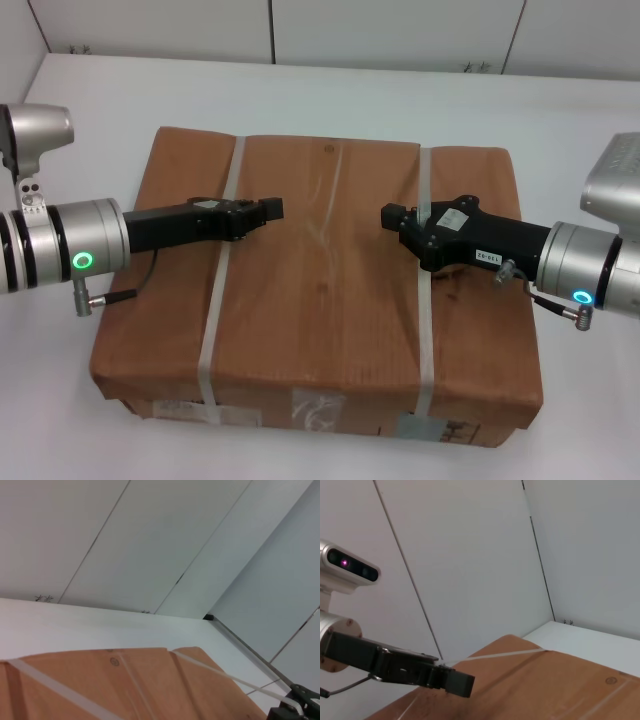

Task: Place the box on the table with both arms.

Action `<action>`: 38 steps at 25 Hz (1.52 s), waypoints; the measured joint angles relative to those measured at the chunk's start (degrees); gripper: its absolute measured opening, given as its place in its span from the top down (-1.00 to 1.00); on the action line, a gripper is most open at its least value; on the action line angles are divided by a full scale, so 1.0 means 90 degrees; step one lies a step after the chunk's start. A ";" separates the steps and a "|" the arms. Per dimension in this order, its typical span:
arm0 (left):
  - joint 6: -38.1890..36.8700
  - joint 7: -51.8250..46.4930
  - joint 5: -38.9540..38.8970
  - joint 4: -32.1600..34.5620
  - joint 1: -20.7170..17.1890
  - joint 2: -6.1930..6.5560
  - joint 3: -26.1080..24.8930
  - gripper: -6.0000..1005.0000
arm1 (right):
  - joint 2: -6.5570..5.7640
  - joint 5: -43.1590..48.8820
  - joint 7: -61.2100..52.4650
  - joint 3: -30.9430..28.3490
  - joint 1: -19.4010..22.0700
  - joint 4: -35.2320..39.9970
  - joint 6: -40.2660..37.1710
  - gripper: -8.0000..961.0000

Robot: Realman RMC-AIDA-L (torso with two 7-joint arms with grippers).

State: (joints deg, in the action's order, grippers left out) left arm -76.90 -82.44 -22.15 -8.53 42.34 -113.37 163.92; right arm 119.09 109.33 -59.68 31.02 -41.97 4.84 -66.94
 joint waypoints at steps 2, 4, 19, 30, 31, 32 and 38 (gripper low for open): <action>0.0000 0.0000 0.0000 0.0001 0.0001 -0.0001 0.0000 0.98 | 0.0000 0.0000 0.0000 0.0000 0.0000 0.0000 0.0000 0.95; 0.0000 0.0000 0.0000 0.0001 0.0002 -0.0001 0.0000 0.98 | 0.0000 0.0000 0.0000 0.0000 -0.0004 0.0000 0.0000 0.95; 0.0001 0.0077 0.0000 -0.0003 0.0003 -0.0055 0.0009 0.98 | 0.0000 0.0000 0.0004 0.0006 -0.0053 0.0000 0.0000 0.95; 0.1139 0.0091 0.0053 0.0025 0.0003 -0.0212 0.0011 0.98 | 0.0000 0.0039 0.0025 0.0071 -0.0203 -0.0348 0.0908 0.95; 0.1224 0.0093 0.0078 0.0033 0.0003 -0.0229 0.0011 0.98 | 0.0000 0.0040 0.0026 0.0068 -0.0251 -0.0424 0.1080 0.95; 0.1265 0.0093 0.0090 0.0033 0.0004 -0.0234 0.0010 0.98 | 0.0000 0.0040 0.0025 0.0062 -0.0294 -0.0475 0.1197 0.95; 0.1618 0.0093 0.0188 0.0033 0.0027 -0.0287 0.0009 0.98 | 0.0000 0.0042 -0.0003 0.0035 -0.0453 -0.0670 0.1703 0.94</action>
State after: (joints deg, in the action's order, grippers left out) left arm -62.33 -81.60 -20.46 -8.24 42.59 -115.95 164.00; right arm 119.10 109.71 -59.70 31.34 -46.05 -1.20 -51.62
